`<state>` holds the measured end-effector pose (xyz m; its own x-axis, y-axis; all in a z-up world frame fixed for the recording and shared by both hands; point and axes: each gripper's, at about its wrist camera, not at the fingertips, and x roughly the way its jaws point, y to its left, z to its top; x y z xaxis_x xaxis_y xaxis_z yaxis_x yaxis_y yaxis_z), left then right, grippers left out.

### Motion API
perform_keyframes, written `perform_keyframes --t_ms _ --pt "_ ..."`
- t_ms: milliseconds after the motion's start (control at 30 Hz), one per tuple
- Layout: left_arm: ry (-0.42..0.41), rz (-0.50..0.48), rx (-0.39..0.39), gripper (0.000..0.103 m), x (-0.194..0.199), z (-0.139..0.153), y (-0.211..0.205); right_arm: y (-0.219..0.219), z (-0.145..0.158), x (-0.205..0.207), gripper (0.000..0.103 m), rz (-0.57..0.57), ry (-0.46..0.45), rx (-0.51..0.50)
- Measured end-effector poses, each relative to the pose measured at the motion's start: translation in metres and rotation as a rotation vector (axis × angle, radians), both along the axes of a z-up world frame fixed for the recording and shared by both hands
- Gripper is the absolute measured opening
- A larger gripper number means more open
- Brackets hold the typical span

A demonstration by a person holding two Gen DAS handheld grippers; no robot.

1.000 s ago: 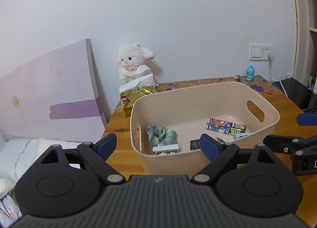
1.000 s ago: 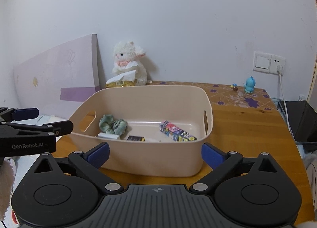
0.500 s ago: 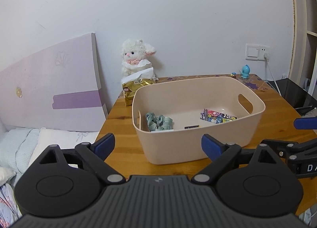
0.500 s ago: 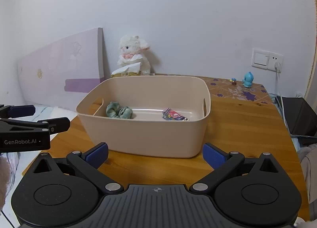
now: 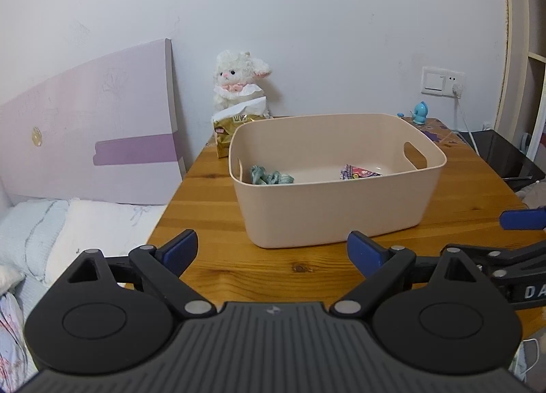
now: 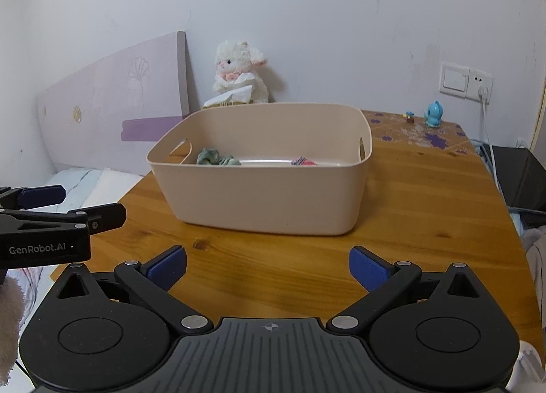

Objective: Organize objects

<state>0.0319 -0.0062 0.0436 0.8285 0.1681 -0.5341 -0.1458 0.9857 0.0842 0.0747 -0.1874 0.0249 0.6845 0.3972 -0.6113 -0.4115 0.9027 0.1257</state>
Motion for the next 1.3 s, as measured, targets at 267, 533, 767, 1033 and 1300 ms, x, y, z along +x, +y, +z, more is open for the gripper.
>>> perform_keyframes --t_ms 267,533,767,1033,1300 --pt "-0.002 -0.025 -0.019 0.095 -0.007 0.0 -0.007 -0.007 -0.005 -0.013 0.103 -0.021 0.001 -0.002" --pt "-0.015 -0.021 -0.029 0.095 -0.012 0.002 -0.005 -0.009 -0.002 -0.015 0.103 -0.02 -0.002 -0.006" --pt "-0.011 -0.004 -0.009 0.095 -0.017 0.001 -0.004 -0.007 0.001 -0.018 0.103 -0.011 -0.01 -0.012" --pt "0.006 -0.024 -0.017 0.095 -0.019 -0.004 -0.006 -0.005 0.001 -0.019 0.103 -0.01 -0.004 -0.019" --pt "0.013 -0.031 -0.023 0.095 -0.022 -0.005 -0.009 -0.003 -0.001 -0.018 0.103 -0.006 0.007 -0.027"
